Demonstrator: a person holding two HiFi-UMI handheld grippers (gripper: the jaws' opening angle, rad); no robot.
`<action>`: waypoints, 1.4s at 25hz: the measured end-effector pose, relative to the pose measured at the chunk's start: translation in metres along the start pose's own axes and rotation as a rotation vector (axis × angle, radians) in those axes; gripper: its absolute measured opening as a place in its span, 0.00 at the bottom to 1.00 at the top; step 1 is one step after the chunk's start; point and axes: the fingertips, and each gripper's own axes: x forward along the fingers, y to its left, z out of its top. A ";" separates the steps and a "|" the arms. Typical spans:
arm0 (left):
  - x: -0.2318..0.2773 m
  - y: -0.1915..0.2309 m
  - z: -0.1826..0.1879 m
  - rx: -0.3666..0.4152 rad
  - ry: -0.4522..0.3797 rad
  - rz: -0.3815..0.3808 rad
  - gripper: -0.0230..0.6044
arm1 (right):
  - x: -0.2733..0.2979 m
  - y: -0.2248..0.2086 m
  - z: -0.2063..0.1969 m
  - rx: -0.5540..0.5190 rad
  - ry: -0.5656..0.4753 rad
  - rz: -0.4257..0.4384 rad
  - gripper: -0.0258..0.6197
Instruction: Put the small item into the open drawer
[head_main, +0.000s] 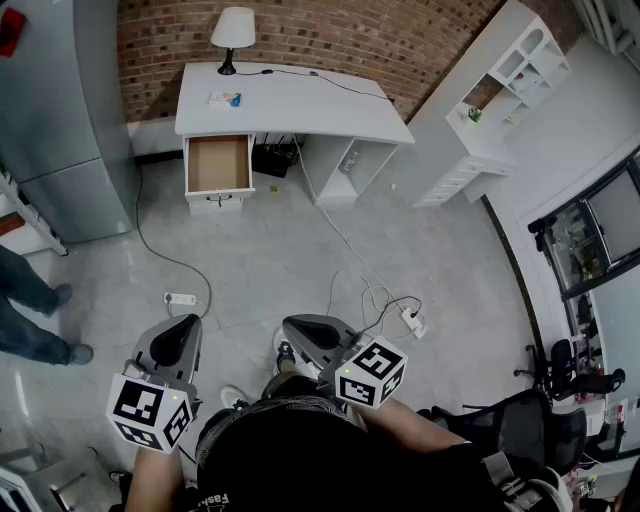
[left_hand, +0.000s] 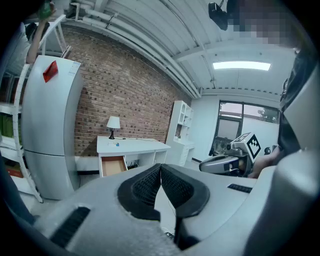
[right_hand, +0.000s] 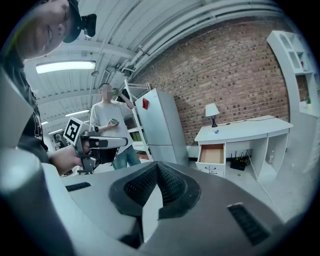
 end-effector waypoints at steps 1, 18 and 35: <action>0.001 0.000 -0.001 0.002 0.002 0.000 0.07 | 0.000 -0.001 0.000 -0.004 0.000 0.000 0.04; 0.014 0.008 -0.011 -0.011 0.036 -0.023 0.07 | 0.002 -0.013 0.001 0.029 0.007 -0.038 0.05; 0.135 0.082 0.027 -0.016 0.065 0.047 0.07 | 0.094 -0.135 0.059 0.018 -0.001 0.029 0.05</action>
